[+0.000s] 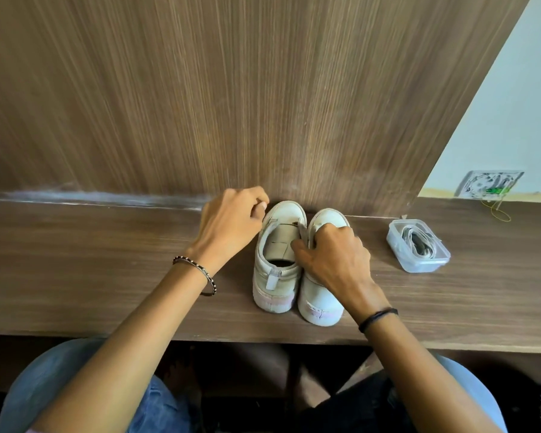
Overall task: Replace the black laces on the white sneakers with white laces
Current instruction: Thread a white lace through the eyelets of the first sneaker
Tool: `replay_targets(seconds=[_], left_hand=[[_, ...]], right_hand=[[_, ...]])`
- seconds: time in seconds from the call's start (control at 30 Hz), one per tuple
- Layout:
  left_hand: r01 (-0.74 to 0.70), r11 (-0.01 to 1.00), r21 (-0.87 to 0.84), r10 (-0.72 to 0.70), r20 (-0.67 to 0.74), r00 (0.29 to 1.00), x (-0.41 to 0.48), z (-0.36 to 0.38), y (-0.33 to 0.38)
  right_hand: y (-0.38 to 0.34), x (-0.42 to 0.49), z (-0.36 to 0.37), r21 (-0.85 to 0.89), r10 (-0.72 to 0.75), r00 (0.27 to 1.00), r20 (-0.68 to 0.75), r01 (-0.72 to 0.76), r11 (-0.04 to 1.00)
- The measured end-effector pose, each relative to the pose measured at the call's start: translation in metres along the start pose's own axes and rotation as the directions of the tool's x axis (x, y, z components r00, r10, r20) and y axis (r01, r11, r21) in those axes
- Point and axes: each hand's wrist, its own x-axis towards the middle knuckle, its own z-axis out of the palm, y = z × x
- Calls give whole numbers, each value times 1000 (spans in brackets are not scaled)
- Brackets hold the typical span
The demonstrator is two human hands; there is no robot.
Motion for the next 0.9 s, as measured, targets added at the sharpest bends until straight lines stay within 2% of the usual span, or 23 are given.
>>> replay_targets(seconds=[0.17,0.3,0.43,0.53,0.63,0.77,0.9], left_hand=[[21,996,-88,-18,36,999,4,8,17],[-87,992,-94,91,34,995,11,18,51],[-205,977,-59,209,58,976,22,32,86],[-228,972,-59,233,96,968,30,44,108],[-191,972,-135,212,160,964,37,56,120],[-125,958,-259,187,230,955,41,61,132],[-79,949,-306,162,257,953,40,64,132]], right_hand=[[13,7,0,98,-69,991,-115,80,992],[31,19,-16,354,-116,967,-227,193,915],[51,29,-38,525,-54,965,-257,186,830],[79,42,-44,565,58,967,-249,96,819],[115,58,-49,458,171,956,-239,-44,888],[159,76,-48,399,384,903,-192,-286,871],[175,84,-35,290,429,887,-171,-370,882]])
